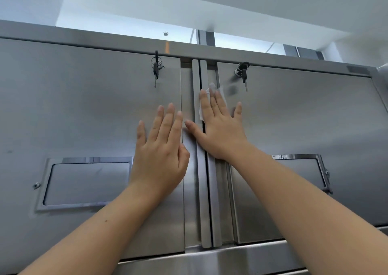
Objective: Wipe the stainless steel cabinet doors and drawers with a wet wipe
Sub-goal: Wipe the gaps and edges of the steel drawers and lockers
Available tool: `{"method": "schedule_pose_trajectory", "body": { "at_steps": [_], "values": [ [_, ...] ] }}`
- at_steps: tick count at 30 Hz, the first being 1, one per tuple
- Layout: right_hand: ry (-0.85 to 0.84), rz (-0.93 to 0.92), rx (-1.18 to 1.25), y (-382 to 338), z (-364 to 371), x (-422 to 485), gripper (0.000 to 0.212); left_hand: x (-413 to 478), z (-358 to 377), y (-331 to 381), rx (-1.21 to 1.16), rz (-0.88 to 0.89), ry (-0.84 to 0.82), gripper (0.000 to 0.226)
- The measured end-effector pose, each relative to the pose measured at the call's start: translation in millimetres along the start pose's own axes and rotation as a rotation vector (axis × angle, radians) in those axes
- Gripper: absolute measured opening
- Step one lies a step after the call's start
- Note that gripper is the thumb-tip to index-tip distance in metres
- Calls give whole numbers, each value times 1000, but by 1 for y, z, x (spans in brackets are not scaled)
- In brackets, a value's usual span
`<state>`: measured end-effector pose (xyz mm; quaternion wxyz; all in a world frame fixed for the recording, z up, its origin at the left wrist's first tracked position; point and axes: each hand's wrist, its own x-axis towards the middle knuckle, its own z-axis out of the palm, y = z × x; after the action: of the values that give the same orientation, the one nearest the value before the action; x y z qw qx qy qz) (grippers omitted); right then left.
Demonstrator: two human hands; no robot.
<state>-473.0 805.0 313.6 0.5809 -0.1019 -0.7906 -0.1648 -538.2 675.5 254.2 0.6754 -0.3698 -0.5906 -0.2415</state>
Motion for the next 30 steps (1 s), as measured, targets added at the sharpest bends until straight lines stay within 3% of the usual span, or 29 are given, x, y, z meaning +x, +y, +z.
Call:
{"method": "schedule_pose_trajectory", "body": {
  "at_steps": [16, 21, 30],
  "values": [
    [-49, 59, 9, 2, -25, 68, 72, -1, 1, -1, 39, 40, 88, 59],
    [-22, 81, 11, -1, -16, 52, 75, -3, 0, -1, 65, 48, 91, 58],
    [-165, 108, -32, -6, -38, 73, 80, -4, 1, -3, 76, 39, 134, 58]
  ]
}}
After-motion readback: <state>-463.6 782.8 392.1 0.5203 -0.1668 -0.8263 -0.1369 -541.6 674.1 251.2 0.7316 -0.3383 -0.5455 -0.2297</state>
